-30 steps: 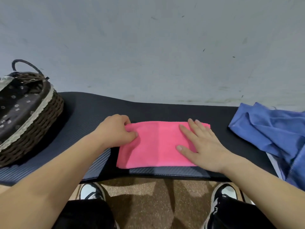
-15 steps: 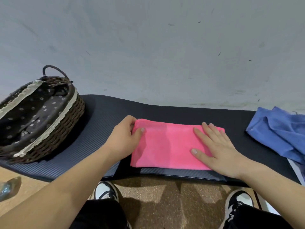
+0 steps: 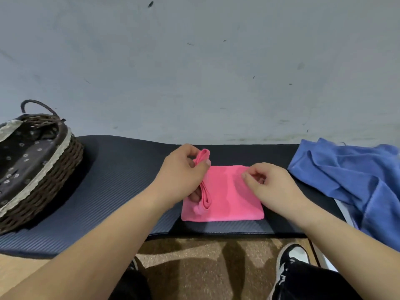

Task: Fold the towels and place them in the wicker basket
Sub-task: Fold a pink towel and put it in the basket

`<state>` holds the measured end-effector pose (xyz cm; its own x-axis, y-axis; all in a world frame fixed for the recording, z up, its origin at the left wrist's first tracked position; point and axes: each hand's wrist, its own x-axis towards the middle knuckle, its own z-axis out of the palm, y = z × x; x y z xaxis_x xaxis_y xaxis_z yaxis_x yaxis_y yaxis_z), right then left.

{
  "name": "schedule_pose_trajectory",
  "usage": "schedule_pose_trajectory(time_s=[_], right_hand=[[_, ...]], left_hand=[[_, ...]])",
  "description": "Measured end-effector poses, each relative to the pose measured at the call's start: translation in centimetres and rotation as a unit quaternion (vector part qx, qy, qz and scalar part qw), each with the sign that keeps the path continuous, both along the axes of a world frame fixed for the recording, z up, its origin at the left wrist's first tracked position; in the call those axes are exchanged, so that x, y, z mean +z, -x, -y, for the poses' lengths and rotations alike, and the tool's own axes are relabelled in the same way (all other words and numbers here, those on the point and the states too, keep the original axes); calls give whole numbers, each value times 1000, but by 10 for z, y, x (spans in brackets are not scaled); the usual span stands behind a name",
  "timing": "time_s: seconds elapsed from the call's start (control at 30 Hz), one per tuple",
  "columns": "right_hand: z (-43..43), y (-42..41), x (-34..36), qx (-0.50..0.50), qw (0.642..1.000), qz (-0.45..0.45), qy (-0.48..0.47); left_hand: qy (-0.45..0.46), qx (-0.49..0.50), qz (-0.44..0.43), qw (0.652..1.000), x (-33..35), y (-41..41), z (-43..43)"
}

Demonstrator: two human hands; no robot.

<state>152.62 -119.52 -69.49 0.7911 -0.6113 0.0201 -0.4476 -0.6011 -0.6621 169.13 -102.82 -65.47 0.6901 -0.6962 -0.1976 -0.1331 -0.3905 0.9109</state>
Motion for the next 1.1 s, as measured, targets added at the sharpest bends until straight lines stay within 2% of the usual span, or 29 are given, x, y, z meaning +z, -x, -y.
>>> schedule_pose_trajectory(time_s=[0.1,0.2,0.27,0.33,0.47,0.53,0.6,0.67,0.77,0.83,0.9,1.03,1.1], right_hand=[[7,8,4,-20,989,23,-144],[11,10,1,-46,958,36,-280],[12,9,-5,-65,938,30,-339],[13,9,-10,-71,930,17,-360],[12,7,-15,-57,945,-4,-322],[10,3,-17,-63,961,-10,-268],[9,0,-16,-70,977,-13,-203],[10,0,-15,-73,984,-5,-163],[12,3,-18,-77,988,-52,-123],[14,7,-22,-86,988,-94,-91],[17,9,-21,-92,989,-90,-74],[22,11,-12,-18,999,-28,5],[21,12,-12,45,996,-60,43]], left_hand=[[-6,-22,-11,1000,-5,19,32],[-23,-38,6,999,-11,33,56],[-66,-79,9,995,-16,39,64],[-105,-122,-8,987,-21,43,64],[-74,-141,26,987,-28,35,50],[-60,-144,150,976,-31,27,41],[-64,-167,282,943,-34,20,34],[-56,-198,349,914,-36,15,30],[-107,-276,375,878,-45,16,28],[-169,-339,399,835,-57,23,29],[-218,-368,422,799,-70,29,28],[-218,-365,430,796,-79,29,27],[-212,-363,436,796,-82,28,25]])
